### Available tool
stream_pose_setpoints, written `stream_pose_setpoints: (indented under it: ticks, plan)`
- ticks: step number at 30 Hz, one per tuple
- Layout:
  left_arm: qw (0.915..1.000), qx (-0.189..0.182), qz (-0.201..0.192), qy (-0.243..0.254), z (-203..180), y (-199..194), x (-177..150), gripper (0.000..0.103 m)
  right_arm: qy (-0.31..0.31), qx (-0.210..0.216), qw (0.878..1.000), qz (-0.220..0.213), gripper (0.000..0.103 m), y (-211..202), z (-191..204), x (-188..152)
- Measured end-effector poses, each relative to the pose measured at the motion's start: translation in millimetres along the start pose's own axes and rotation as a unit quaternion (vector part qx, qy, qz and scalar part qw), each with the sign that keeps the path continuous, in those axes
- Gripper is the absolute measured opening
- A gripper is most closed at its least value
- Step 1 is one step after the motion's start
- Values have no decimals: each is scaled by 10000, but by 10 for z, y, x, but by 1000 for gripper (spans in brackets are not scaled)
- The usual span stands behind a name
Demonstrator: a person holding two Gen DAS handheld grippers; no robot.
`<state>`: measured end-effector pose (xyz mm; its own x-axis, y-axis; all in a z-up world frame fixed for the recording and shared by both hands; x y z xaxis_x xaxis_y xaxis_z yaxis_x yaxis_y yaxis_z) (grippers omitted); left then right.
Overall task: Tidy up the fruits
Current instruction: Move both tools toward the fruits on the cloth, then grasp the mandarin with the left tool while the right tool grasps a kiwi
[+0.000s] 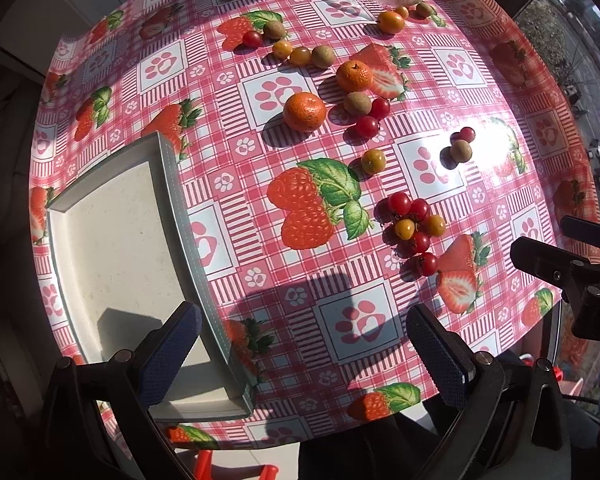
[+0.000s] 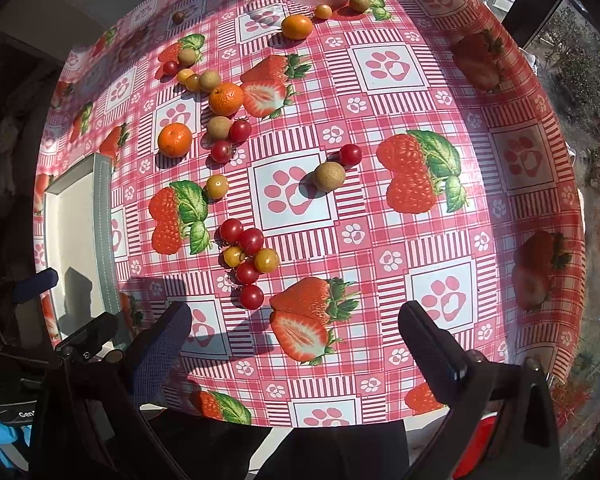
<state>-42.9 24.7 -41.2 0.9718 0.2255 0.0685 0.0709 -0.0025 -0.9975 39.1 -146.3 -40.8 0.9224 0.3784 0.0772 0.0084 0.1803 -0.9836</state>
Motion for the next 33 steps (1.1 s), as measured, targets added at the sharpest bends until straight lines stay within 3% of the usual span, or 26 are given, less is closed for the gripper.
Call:
stream_pose_setpoints:
  ticks: [8,15,22,26,33]
  plan:
    - [9991,277,25,-309,126,181,84,103,336,-40,9990,291,103,170,-223,-167]
    - [9980,487,-269,-312,193,352,318,103,322,-201,9983,441,103,413,-360,-189]
    - [9942,537,-755,-542,301,501,782,103,393,-194,9986,310,103,674,-392,139]
    - [9917,554,-1082,-412,280,570,1055,103,487,-225,9985,142,103,783,-408,360]
    - [9904,573,-1248,-178,207,752,1288,103,601,-175,9980,-16,103,965,-351,661]
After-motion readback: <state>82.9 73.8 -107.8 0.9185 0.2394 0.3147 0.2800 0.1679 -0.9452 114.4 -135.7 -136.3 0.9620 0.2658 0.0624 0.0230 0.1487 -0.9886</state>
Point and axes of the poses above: each gripper's, at about its wrist camera, not at the fingertips, and y roughly the way its jaws point, z to its left, x to its top, the point moved 6 cm from there along y, roughly the way its jaws point, and after that the axes turned 3 degrees about -z, right-handed, at the moved point
